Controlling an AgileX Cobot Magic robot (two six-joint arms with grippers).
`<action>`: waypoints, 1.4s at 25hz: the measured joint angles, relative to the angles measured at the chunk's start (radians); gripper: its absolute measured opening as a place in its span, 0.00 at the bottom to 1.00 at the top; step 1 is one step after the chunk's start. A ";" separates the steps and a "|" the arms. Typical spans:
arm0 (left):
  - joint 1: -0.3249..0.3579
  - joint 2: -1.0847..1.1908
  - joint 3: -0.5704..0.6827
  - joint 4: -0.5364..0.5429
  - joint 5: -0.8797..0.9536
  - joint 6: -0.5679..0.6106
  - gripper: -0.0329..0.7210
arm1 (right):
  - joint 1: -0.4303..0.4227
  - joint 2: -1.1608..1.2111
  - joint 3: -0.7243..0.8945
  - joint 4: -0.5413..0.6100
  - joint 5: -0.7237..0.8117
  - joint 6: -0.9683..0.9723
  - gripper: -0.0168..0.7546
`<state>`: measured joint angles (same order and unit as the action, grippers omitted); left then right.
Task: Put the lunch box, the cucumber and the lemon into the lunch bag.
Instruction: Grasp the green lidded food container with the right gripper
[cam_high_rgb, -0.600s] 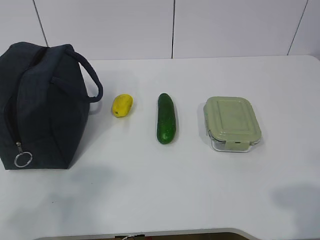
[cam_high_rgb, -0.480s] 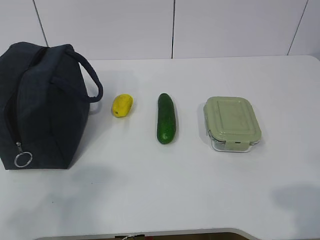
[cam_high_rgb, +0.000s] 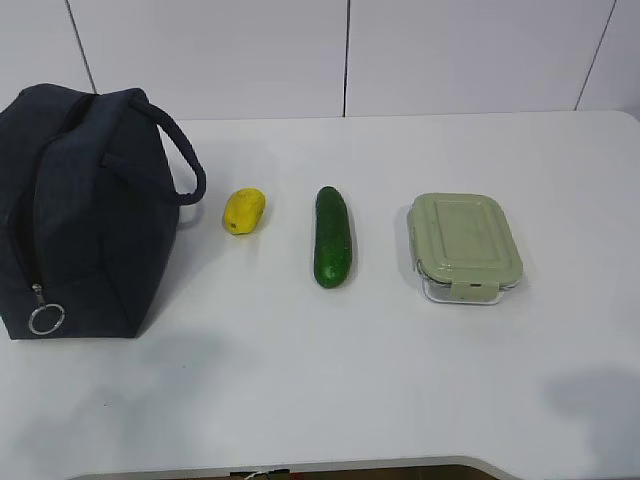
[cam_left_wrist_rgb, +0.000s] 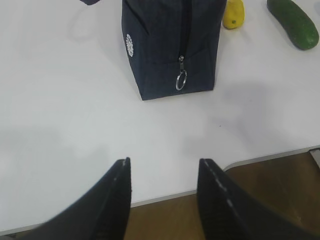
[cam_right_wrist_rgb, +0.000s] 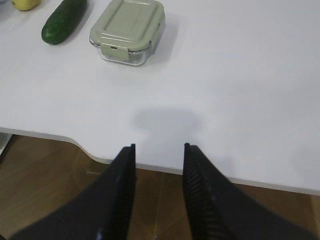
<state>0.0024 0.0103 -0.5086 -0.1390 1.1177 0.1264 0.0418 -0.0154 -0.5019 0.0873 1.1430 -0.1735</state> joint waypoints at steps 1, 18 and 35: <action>0.000 0.000 0.000 0.000 0.000 0.000 0.47 | 0.000 0.000 0.000 0.000 0.000 0.000 0.38; 0.000 0.000 0.000 0.000 0.000 0.000 0.46 | 0.000 0.000 0.000 0.000 0.000 0.000 0.38; 0.000 0.000 0.000 0.000 0.000 0.000 0.46 | 0.000 0.452 -0.189 0.153 -0.138 -0.019 0.69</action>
<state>0.0024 0.0103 -0.5086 -0.1390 1.1177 0.1264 0.0418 0.4364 -0.6912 0.2401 1.0052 -0.1926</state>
